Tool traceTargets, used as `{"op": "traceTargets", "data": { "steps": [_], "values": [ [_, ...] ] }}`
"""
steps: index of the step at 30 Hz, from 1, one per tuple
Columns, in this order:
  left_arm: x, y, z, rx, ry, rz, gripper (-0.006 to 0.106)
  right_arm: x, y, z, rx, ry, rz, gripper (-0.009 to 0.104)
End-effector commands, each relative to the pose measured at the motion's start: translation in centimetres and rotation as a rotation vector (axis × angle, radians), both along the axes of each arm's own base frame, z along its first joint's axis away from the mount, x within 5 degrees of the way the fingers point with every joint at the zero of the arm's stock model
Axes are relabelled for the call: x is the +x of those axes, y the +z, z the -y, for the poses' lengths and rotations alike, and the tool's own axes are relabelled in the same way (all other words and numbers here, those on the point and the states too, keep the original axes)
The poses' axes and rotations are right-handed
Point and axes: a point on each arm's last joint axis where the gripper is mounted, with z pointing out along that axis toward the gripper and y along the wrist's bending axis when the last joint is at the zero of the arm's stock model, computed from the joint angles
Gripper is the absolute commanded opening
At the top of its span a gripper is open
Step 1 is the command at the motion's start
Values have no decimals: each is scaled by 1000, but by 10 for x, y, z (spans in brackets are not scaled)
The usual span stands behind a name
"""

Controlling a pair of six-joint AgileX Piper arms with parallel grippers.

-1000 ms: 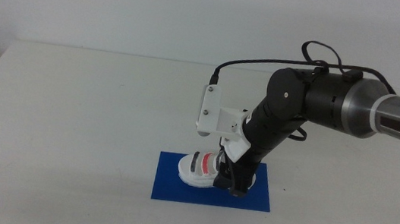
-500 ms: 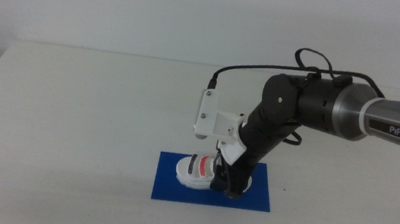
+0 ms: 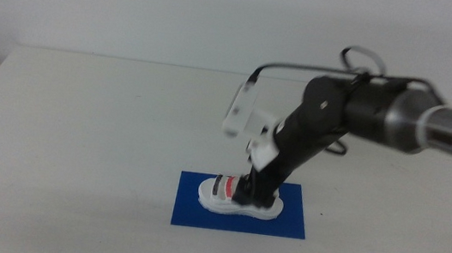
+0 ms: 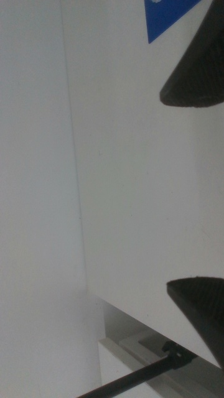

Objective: Use one arm to grab the shoe from the table and place it on the mat.

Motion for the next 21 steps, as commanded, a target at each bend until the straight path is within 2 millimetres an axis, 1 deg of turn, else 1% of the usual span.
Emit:
{"op": "traceTargets", "data": {
  "steps": [1,3,5,6,8,10,12,14,17,21],
  "values": [
    [-1,10,0,-27,-2,104,94,-2,72,15,135,-113,138,94],
    [-1,10,0,-27,-2,104,94,-15,109,32,210,-203,194,94],
    [-1,10,0,-27,-2,104,94,-32,141,57,296,-315,273,94],
    [-1,10,0,-27,-2,104,94,-39,152,69,336,-361,315,94],
    [-1,10,0,-27,-2,104,94,-62,170,99,418,-467,393,94],
    [-1,10,0,-27,-2,104,94,-83,179,123,490,-556,431,94],
    [-1,10,0,-27,-2,104,94,-104,183,142,548,-631,449,94],
    [-1,10,0,-27,-2,104,94,-128,190,164,612,-707,495,94],
    [-1,10,0,-27,-2,104,94,-159,186,189,635,-777,593,94],
    [-1,10,0,-27,-2,104,94,-194,169,210,630,-830,681,94]
  ]
}}
